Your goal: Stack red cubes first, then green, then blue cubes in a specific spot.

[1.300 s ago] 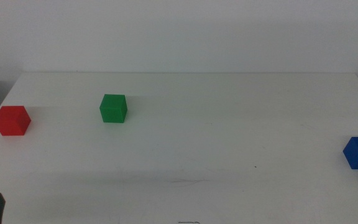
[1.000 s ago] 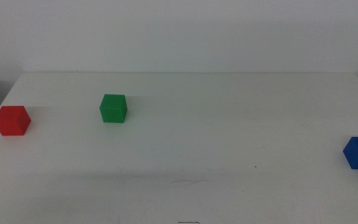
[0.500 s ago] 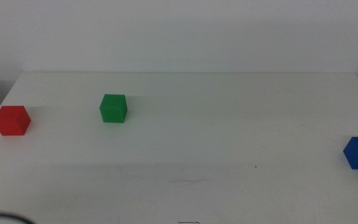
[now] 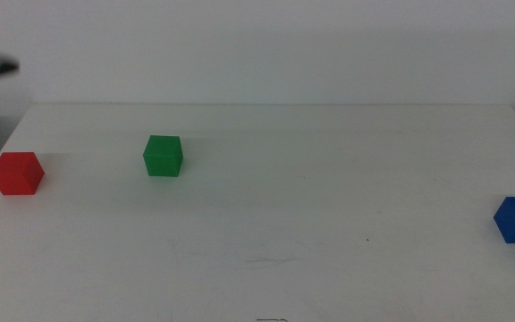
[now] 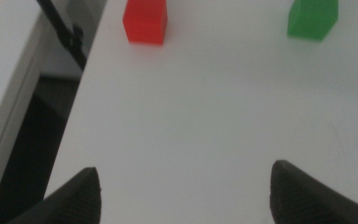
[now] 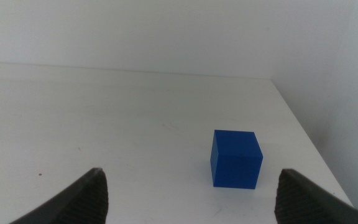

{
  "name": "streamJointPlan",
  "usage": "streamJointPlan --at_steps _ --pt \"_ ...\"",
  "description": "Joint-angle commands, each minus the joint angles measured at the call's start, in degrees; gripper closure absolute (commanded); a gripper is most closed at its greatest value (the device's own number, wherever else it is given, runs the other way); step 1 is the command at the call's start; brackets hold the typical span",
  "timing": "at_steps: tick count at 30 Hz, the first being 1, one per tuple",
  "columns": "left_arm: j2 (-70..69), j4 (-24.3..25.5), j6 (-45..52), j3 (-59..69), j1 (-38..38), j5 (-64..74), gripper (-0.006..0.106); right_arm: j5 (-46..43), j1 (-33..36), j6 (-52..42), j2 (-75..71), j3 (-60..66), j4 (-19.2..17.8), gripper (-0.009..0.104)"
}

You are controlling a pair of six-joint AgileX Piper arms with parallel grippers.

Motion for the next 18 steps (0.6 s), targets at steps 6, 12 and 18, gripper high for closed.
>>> streamJointPlan --at_steps 6,12,18 --pt "16.86 -1.41 0.78 -17.72 -0.03 13.27 0.008 -4.37 0.14 -0.31 -1.30 -0.98 -0.52 0.001" --pt "30.31 -2.60 4.32 -28.86 -0.03 17.95 0.008 -4.37 0.14 -0.31 -1.30 -0.98 -0.52 0.001" --pt "42.67 0.12 8.56 -40.17 0.46 20.01 0.008 -4.37 0.14 -0.31 -1.30 -0.98 -0.52 0.001"
